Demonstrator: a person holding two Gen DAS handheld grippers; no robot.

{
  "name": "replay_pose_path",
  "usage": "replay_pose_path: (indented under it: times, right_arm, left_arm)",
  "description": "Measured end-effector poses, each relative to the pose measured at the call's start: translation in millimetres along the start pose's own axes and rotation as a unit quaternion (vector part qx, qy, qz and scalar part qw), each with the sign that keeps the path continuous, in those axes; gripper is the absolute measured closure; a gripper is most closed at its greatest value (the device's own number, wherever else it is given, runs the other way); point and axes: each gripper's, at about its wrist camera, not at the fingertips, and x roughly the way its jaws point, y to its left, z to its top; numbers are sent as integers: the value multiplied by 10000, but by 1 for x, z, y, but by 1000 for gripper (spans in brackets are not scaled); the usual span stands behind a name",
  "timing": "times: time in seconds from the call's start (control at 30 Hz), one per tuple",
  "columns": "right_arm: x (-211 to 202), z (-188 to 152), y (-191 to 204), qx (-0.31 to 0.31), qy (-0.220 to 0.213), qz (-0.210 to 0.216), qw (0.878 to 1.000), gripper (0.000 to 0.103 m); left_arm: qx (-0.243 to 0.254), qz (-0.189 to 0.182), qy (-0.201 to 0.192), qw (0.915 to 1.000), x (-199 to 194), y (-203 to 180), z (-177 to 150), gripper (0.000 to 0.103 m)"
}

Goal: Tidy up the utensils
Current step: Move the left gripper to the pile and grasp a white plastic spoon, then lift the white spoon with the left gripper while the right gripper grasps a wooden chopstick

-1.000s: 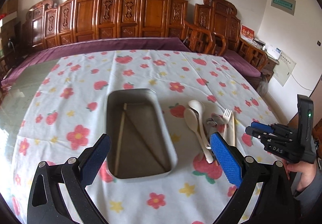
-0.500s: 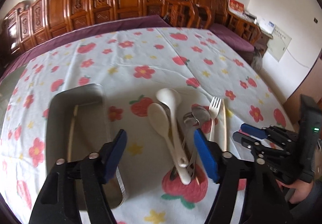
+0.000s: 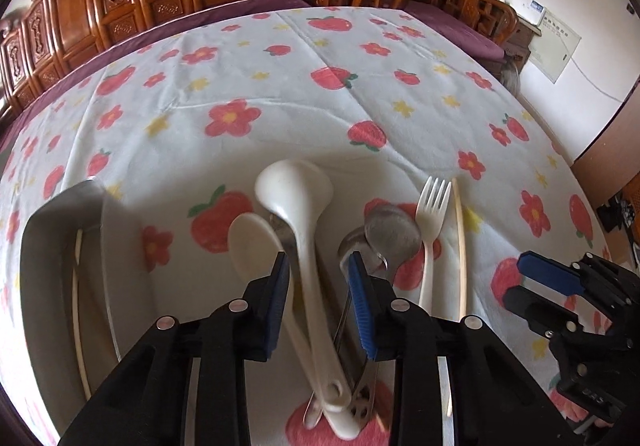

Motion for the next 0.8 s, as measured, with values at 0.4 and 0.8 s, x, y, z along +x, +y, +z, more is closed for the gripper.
replay_pose_path:
  times: [0.4, 0.8]
  right_arm:
    - [2, 0, -7, 162, 32, 31, 9999, 67]
    - [2, 1, -7, 188, 27, 38, 9998, 67]
  left_arm:
    - [299, 590, 49, 9978, 21, -11, 17, 74]
    - [727, 1290, 49, 9890, 24, -26, 14, 87]
